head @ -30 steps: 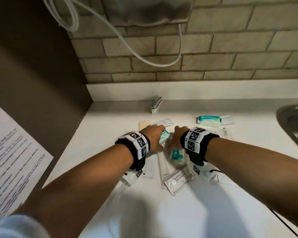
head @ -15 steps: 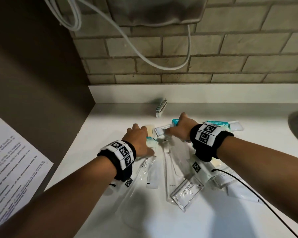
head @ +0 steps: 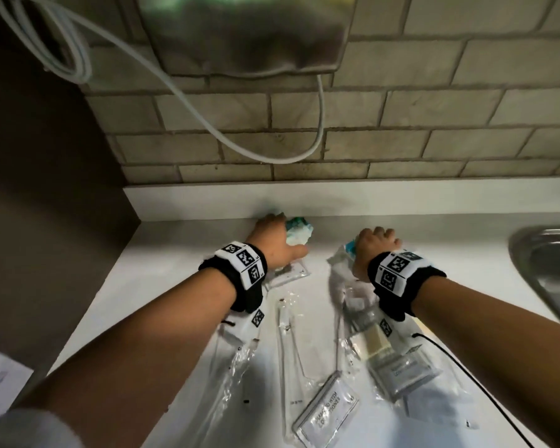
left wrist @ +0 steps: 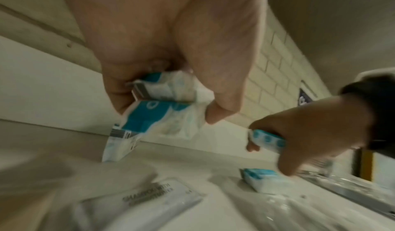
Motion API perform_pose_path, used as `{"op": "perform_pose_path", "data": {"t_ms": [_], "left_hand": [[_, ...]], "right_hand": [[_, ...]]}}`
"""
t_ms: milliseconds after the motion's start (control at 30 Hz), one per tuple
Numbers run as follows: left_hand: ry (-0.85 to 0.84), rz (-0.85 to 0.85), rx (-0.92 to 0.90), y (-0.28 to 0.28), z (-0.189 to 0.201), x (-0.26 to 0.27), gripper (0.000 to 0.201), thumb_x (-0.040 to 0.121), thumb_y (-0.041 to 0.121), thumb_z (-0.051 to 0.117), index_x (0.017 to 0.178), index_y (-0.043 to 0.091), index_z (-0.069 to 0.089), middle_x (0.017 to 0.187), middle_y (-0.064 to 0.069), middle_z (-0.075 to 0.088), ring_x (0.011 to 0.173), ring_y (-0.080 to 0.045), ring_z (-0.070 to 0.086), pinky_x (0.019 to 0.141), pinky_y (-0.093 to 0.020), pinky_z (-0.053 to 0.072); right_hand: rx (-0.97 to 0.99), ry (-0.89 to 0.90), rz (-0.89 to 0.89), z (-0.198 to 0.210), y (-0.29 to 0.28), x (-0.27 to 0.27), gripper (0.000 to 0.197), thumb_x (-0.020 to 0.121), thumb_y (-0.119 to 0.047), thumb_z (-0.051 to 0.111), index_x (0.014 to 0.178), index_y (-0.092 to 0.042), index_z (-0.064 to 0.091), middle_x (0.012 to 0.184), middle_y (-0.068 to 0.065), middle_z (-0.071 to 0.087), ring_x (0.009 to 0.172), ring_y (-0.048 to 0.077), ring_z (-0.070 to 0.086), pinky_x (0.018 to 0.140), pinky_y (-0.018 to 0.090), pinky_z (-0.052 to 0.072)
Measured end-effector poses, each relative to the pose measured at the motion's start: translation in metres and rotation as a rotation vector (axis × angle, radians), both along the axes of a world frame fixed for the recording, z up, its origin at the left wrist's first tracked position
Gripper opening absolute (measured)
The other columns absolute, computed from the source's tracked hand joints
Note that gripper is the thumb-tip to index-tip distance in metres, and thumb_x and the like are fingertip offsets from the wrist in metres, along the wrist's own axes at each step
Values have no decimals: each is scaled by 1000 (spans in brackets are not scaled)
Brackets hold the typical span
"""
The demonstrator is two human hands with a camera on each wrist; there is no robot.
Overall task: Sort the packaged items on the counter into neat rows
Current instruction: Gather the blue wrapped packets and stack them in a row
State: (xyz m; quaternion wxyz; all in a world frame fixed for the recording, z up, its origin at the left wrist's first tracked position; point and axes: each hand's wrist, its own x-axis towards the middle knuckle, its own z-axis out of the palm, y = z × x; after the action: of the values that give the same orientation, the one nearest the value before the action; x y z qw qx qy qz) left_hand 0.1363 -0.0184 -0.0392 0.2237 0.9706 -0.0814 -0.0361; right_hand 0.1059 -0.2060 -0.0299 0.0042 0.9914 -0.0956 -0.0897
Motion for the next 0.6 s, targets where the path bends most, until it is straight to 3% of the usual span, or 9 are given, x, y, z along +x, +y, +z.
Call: {"op": "perform_pose_path", "data": {"t_ms": [100,167,267,367,467,600], "left_hand": [[51,34,308,-7,-7,37,80,66,65,62,122,10,49,120,-15,48,112,-35,45,93,-40,40],[89,56,390,-7,-12,53,84,67,66,62,128,11,44,125,-18,46,116,-38,42,97,-42,39],[198,57,341,-6,-22,63,92,70,58,67,144,16,30,138,-20,38,127,-42,39,102,-46,40],[255,17,244,-3,-32,64,107,71,46,72,154,21,9,151,-19,27,134,-40,38,106,-42,40],[207,21,216,3,-34,57,106,72,42,73,155,23,8,152,-16,26,135,-37,35,108,-42,37],[158,-1,156,16,-15,33,102,77,41,71,155,23,8,145,-18,33,131,-38,37,105,-43,39]], "right_hand": [[19,51,-37,-9,-13,10,51,84,-23,63,129,-6,43,132,15,52,122,33,50,101,42,38],[17,58,-29,-13,-17,13,48,87,-20,61,129,-6,43,131,15,54,121,33,53,102,42,38],[10,29,31,-15,-17,15,45,88,-18,57,128,-5,42,131,14,54,120,34,54,101,41,38],[66,46,61,-7,-14,15,50,85,-14,62,128,-4,40,129,13,51,117,35,57,99,43,44],[155,-4,118,9,-7,13,49,84,-18,63,124,-5,40,124,14,53,109,36,60,87,39,48],[316,-1,232,32,10,7,56,82,-28,66,126,-7,38,118,13,58,94,29,60,70,29,42]]}}
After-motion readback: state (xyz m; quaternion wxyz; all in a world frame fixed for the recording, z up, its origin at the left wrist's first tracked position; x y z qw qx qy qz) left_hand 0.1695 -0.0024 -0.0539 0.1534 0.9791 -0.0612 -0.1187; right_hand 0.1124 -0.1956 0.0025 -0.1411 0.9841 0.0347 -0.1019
